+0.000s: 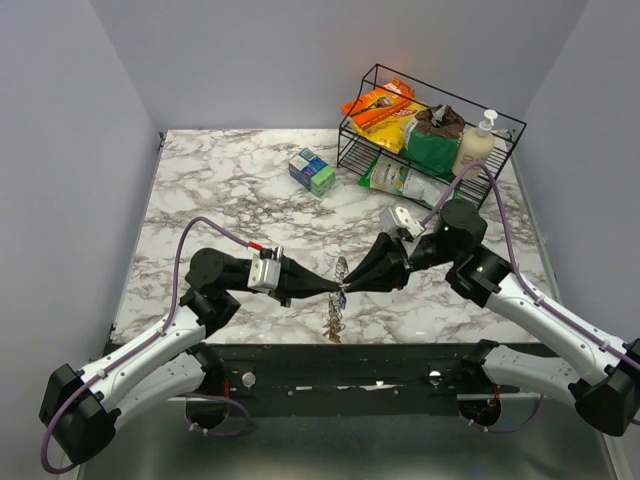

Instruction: Put the keys on the keyring

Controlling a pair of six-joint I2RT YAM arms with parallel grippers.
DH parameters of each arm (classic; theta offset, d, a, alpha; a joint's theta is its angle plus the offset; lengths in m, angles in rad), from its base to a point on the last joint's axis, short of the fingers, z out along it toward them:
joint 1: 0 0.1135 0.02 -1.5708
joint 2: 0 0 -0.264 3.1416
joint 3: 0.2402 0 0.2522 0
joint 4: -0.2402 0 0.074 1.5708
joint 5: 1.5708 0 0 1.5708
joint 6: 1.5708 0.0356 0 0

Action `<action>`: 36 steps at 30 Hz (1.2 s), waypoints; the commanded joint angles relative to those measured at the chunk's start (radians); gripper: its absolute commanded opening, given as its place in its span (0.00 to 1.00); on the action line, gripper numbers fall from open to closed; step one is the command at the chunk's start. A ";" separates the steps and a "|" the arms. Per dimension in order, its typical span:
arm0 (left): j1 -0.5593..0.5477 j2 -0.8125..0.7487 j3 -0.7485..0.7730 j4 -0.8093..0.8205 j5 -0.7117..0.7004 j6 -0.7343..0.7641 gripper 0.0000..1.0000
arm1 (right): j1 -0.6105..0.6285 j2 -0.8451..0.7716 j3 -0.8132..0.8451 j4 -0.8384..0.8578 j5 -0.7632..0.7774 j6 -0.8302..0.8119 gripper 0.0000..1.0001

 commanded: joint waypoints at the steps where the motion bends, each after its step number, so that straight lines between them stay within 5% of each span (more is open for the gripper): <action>1: -0.002 0.000 0.030 0.056 -0.024 -0.002 0.00 | 0.014 0.019 -0.013 0.041 -0.027 0.030 0.25; 7: -0.002 -0.002 0.036 0.045 -0.023 0.001 0.00 | 0.017 0.026 -0.004 0.034 -0.006 0.039 0.01; 14: -0.002 -0.010 0.070 -0.079 -0.015 0.060 0.00 | 0.017 0.029 0.046 -0.077 0.074 -0.012 0.01; 18: -0.002 -0.020 0.119 -0.297 -0.029 0.149 0.01 | 0.017 0.058 0.094 -0.169 0.094 -0.080 0.01; 26: -0.002 -0.062 0.255 -0.674 -0.133 0.359 0.48 | 0.017 0.117 0.174 -0.331 0.105 -0.176 0.01; 36: -0.002 0.012 0.421 -1.079 -0.279 0.533 0.58 | 0.015 0.192 0.273 -0.522 0.200 -0.242 0.01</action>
